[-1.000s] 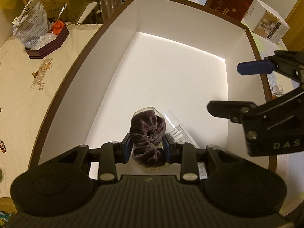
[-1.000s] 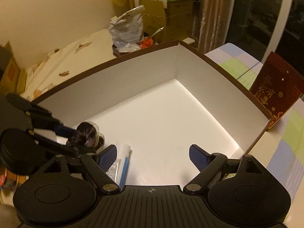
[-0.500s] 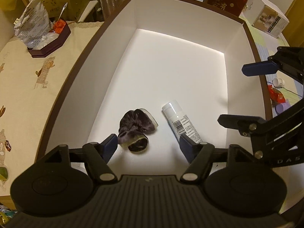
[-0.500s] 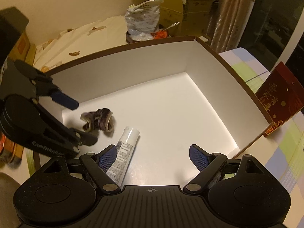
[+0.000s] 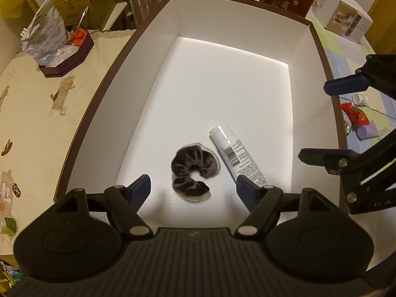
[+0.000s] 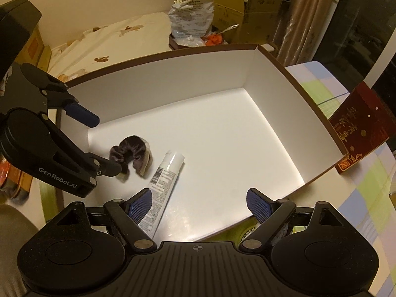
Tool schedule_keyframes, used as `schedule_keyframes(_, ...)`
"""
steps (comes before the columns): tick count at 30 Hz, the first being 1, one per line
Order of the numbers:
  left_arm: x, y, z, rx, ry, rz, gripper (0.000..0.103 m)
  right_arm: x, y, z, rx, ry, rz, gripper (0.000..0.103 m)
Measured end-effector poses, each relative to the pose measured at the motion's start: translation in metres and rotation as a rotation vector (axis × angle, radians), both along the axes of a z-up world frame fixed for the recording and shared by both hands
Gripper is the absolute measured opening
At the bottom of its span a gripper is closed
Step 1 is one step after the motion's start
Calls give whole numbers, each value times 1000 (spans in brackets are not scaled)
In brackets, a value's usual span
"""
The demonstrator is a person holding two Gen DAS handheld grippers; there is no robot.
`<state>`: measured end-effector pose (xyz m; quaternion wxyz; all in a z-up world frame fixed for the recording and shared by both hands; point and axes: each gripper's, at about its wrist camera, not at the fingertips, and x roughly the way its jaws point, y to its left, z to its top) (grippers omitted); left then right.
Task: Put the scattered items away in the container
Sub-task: 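Lift both open tools out of the box back over the table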
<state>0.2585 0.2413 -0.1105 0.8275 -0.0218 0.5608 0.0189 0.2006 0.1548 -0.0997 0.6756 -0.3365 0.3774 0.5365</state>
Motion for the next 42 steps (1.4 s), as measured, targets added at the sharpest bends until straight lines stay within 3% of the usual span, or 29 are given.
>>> schedule_keyframes(13,-28,-21,31,46,-52,-25,83,-12,-32,28,56,21,-32,90)
schedule_keyframes(14,-30,-23,34,51,-59,-26,84,-13,-35,31,65,19,-37,101)
schedule_keyframes(15,-34,-26,37,57,-67,-27,85,-16,-39,35,79,9,-44,103)
schedule_keyframes(33,-90,-53,86,76,-157,-24,95,-52,-90,75,173,-8,-96,103)
schedule_keyframes(42,-116,-72,104,60,-187,-21,95,-74,-120,94,209,-2,-109,103)
